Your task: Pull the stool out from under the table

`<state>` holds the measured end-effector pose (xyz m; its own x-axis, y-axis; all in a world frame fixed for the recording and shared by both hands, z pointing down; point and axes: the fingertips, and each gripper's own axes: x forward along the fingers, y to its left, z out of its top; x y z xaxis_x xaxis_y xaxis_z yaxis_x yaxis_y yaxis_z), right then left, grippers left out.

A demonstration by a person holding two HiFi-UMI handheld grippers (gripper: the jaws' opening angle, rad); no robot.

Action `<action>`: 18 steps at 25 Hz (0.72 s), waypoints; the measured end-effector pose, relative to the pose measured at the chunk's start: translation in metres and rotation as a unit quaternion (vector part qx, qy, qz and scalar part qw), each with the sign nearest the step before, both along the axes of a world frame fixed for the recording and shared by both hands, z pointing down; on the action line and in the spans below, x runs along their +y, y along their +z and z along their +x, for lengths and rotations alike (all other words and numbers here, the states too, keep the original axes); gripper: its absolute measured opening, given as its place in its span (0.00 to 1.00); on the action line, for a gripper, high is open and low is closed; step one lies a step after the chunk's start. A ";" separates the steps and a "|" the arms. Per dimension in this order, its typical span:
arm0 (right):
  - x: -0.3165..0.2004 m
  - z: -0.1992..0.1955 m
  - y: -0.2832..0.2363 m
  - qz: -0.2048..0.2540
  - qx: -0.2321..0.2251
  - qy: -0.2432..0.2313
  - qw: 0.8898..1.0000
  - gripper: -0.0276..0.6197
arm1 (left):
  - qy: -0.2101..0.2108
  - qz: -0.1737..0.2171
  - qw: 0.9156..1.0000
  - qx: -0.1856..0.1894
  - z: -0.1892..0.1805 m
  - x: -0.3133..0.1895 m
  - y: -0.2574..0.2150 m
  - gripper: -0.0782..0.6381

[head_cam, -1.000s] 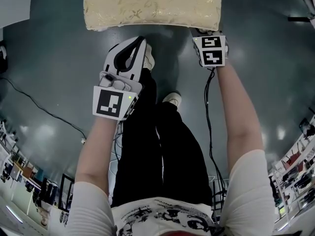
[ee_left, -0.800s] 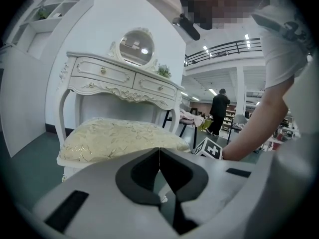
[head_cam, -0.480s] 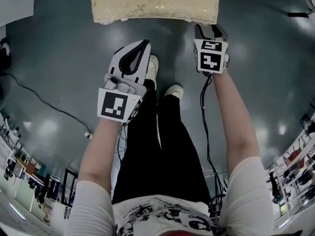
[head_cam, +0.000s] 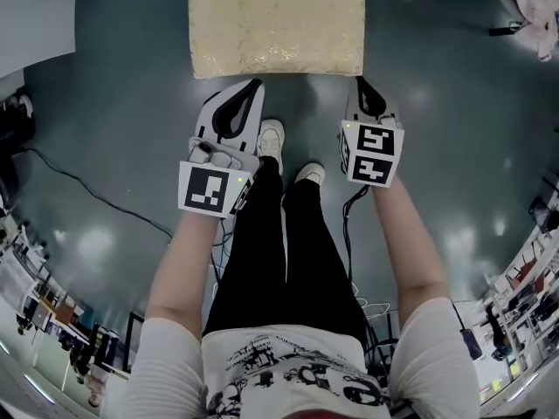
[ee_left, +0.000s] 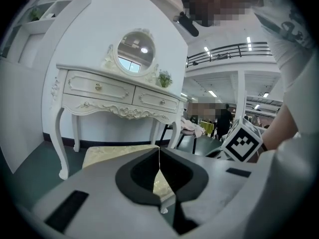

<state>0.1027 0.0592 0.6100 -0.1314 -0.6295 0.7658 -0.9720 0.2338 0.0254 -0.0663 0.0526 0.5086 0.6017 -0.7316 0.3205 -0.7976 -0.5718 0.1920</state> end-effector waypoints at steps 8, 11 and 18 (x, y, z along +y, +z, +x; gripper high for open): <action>-0.059 -0.033 -0.152 0.101 -0.045 -0.017 0.994 0.07 | 0.018 0.052 0.998 0.007 -0.002 -0.065 -0.113 0.14; -0.076 -0.043 -0.212 0.133 -0.078 0.002 0.988 0.07 | 0.020 0.068 0.997 0.012 -0.009 -0.083 -0.164 0.14; -0.099 -0.062 -0.354 0.218 -0.069 -0.024 0.973 0.07 | 0.025 0.077 0.995 0.051 -0.018 -0.103 -0.291 0.14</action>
